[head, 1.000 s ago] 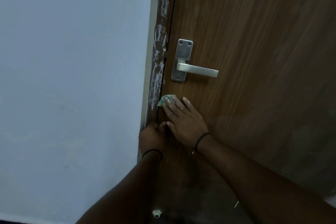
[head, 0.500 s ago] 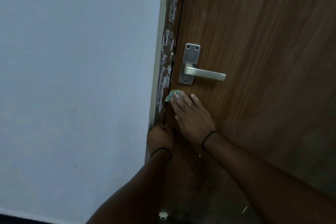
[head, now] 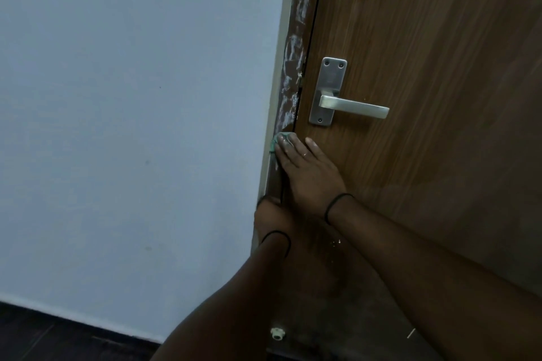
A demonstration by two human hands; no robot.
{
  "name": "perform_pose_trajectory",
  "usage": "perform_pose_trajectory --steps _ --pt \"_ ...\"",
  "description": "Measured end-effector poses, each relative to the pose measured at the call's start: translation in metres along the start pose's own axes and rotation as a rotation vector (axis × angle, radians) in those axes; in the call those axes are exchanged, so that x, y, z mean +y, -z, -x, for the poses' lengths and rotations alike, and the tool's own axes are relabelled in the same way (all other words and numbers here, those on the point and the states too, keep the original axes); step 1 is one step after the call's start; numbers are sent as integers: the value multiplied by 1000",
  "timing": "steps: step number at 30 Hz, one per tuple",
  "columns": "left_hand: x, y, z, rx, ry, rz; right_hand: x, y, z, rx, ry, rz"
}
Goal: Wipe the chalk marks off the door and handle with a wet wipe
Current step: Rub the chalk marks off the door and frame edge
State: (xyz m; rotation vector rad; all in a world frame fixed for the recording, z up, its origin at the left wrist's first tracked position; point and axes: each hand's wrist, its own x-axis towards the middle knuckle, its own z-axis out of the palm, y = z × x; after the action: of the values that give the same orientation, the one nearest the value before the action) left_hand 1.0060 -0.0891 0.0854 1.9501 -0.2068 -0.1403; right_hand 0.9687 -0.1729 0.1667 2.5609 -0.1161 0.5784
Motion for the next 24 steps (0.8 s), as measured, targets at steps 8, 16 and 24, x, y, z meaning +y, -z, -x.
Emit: perform_pose_trajectory --steps 8,16,24 --pt "-14 1 5 -109 -20 -79 0 0 5 -65 102 48" --pt "-15 0 5 -131 -55 -97 -7 -11 10 -150 183 65" --pt "-8 -1 2 -103 -51 -21 3 13 -5 47 5 83"
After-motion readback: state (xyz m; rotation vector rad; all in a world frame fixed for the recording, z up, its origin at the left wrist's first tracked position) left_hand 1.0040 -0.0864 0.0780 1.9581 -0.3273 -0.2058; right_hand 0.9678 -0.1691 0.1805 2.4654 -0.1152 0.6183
